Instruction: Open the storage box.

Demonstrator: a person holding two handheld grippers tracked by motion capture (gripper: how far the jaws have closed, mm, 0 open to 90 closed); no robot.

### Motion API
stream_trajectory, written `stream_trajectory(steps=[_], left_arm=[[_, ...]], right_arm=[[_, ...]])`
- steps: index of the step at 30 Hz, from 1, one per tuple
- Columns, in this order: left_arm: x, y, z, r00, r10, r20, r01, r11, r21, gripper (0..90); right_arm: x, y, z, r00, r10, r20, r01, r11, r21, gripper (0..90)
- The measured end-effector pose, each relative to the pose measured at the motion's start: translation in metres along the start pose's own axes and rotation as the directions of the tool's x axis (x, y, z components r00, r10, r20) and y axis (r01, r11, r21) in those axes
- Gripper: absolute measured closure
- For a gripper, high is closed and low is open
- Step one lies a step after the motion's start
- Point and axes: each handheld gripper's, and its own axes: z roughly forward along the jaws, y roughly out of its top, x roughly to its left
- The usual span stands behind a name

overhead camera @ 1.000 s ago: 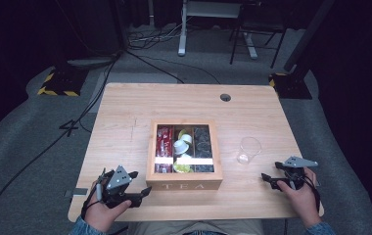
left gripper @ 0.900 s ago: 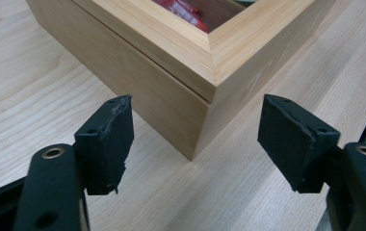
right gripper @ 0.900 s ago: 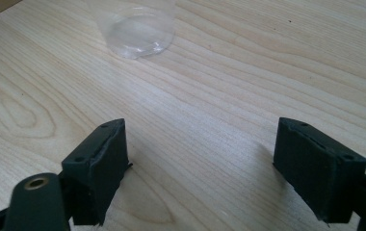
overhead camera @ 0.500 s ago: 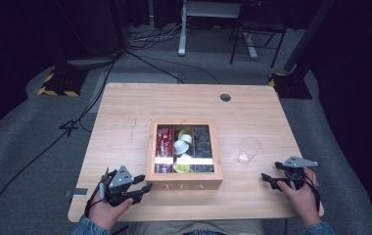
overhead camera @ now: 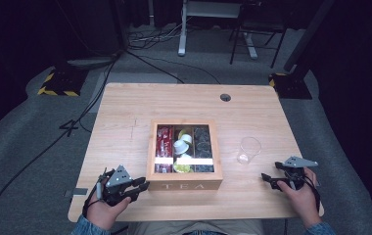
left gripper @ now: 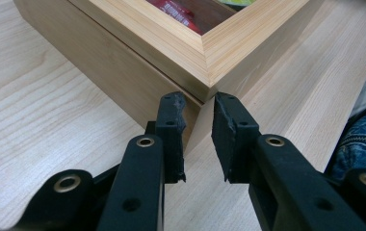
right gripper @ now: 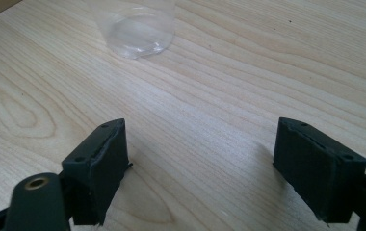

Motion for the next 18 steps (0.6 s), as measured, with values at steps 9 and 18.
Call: stream_trajectory(steps=[9, 18], left_arm=[[0.000, 0.003, -0.004, 0.9997, 0.025, -0.002, -0.025, 0.9995, 0.017, 79.6], [-0.002, 0.006, -0.006, 0.9989, 0.047, 0.002, -0.047, 0.9989, -0.005, 81.3]], right_arm=[[0.001, 0.000, -0.001, 0.9996, 0.007, -0.026, -0.008, 1.000, -0.009, 24.2], [0.014, 0.019, -0.020, 0.9891, 0.023, -0.146, -0.038, 0.994, -0.102, 29.8]])
